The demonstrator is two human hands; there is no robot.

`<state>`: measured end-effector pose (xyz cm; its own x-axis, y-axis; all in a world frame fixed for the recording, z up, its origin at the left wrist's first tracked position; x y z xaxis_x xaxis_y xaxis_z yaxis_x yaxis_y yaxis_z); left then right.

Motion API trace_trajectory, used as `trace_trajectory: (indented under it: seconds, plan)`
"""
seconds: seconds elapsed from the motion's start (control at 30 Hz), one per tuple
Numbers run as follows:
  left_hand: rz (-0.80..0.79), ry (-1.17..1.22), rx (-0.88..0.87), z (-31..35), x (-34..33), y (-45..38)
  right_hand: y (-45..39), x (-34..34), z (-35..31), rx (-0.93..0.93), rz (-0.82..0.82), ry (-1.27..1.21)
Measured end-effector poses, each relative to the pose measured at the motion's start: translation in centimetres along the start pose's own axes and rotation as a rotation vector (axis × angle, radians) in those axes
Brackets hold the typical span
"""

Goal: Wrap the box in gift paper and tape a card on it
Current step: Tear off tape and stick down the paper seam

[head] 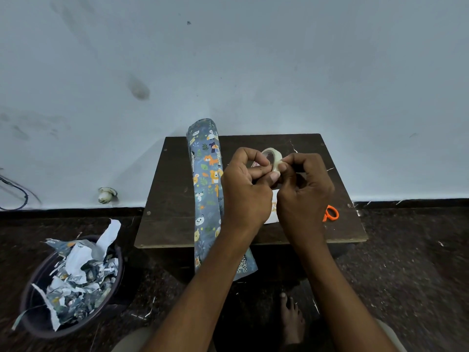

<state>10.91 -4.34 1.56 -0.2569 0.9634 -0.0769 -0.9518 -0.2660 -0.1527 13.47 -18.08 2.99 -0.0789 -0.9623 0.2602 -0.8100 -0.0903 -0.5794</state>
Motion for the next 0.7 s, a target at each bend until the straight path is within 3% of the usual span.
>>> trace_trajectory:
  seconds: [0.23, 0.37, 0.7]
  plan:
    - [0.022, 0.027, 0.013, -0.3, 0.4, -0.1, 0.1, -0.5, -0.1, 0.001, -0.032, 0.045]
    - [0.061, -0.010, 0.013, -0.7, 1.1, -0.4, 0.5, -0.3, 0.0, -0.070, 0.031, 0.000]
    - [0.064, -0.095, -0.013, -0.3, 0.7, 0.0, 0.7, 0.0, 0.0, -0.043, 0.058, 0.018]
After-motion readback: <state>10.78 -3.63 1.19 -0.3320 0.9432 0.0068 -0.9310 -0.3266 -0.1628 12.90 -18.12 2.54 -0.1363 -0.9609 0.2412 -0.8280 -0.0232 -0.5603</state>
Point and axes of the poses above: each hand's wrist, its own y-axis away from the middle knuckle, its own x-axis out of the back of the hand, z = x × y, the point moved 9 cm from there along -y, towards the middle knuckle, and after that the axes turned 13 degrees about -z, right-handed, at the moved point
